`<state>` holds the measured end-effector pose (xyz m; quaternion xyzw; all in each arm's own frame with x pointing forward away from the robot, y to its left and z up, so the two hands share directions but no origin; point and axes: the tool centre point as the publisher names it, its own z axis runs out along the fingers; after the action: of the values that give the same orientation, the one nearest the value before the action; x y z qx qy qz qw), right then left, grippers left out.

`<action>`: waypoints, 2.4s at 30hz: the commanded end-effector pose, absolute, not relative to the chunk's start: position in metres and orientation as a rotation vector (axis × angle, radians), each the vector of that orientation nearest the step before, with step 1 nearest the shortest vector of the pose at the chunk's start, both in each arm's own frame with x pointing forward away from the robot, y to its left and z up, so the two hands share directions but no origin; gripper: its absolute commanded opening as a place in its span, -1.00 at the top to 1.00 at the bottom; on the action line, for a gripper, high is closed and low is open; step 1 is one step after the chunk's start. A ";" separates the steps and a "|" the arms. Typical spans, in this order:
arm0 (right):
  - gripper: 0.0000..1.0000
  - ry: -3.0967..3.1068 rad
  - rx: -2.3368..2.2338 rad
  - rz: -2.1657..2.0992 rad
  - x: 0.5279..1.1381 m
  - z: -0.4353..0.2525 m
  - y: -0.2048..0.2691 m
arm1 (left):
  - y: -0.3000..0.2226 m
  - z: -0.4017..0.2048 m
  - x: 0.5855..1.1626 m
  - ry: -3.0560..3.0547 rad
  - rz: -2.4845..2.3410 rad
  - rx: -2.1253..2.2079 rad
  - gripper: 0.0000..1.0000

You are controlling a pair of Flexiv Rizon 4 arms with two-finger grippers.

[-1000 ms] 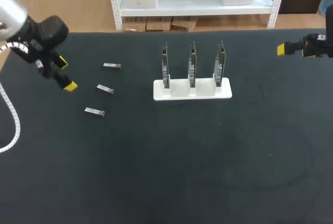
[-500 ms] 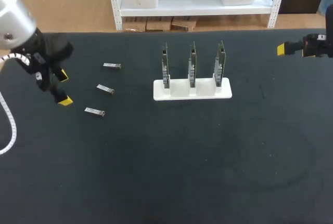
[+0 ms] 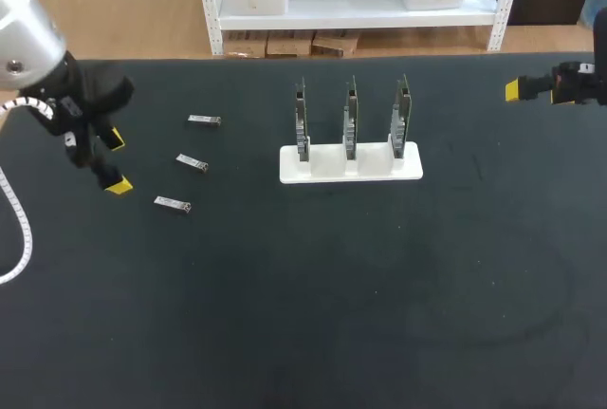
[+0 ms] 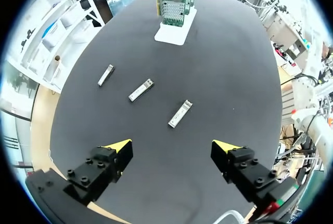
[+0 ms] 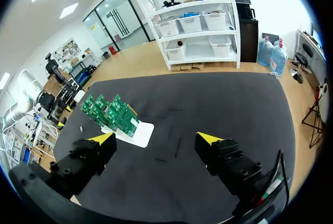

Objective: Pick up the optical module with the left hand, and insert it into the network port with the right hand.

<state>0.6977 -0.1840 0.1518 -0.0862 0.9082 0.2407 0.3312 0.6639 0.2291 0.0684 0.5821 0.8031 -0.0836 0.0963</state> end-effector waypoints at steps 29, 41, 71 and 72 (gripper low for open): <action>-1.00 2.374 -0.228 0.630 0.698 0.151 -0.185 | 0.204 0.073 0.641 2.029 0.177 2.357 -1.00; -1.00 2.374 -0.228 0.630 0.698 0.151 -0.185 | 0.201 0.052 0.664 2.082 0.071 2.400 -1.00; -1.00 2.374 -0.228 0.630 0.698 0.151 -0.185 | 0.199 0.016 0.682 1.988 -0.017 2.437 -1.00; -1.00 2.374 -0.228 0.630 0.698 0.151 -0.185 | 0.198 0.015 0.682 1.982 -0.012 2.450 -1.00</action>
<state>0.6978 -0.1840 0.1518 -0.0862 0.9083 0.2406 0.3312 0.6764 0.2060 0.0167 0.7753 0.6315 -0.0073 0.0079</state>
